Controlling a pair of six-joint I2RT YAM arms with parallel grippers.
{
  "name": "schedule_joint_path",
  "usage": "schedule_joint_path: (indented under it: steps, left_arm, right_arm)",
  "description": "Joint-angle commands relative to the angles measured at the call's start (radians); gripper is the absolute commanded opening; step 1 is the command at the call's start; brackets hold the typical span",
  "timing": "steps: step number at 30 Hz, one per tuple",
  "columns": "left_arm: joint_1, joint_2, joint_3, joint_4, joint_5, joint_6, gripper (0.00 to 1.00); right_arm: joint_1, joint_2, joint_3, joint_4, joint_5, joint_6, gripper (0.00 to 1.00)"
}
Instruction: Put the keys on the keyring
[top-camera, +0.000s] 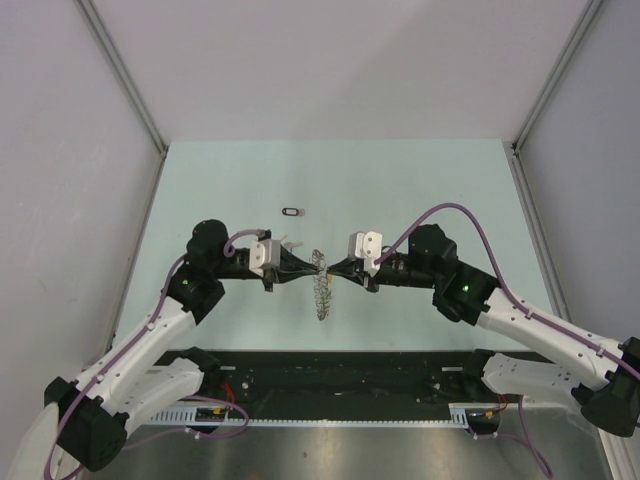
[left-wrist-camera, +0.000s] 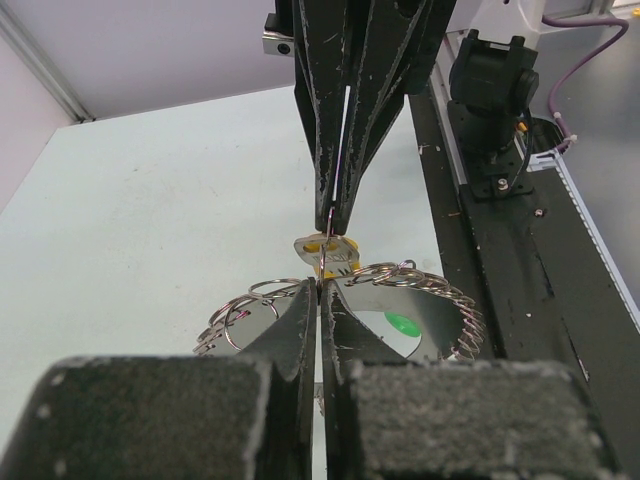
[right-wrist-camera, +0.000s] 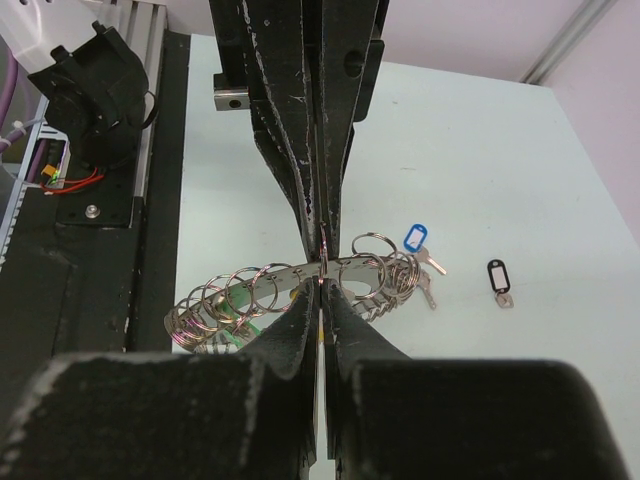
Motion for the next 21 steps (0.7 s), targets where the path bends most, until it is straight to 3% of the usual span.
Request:
schedule_joint_path:
  steps: [1, 21]
  left_arm:
    - [-0.006, -0.013, 0.016, 0.024, 0.038, 0.026, 0.00]
    - [-0.006, -0.011, 0.019, 0.015, 0.027, 0.030, 0.00]
  right_arm:
    - [0.005, -0.011, 0.028, 0.038, 0.015, 0.002, 0.00]
    - [0.005, -0.020, 0.028, 0.035, 0.012, 0.000, 0.00]
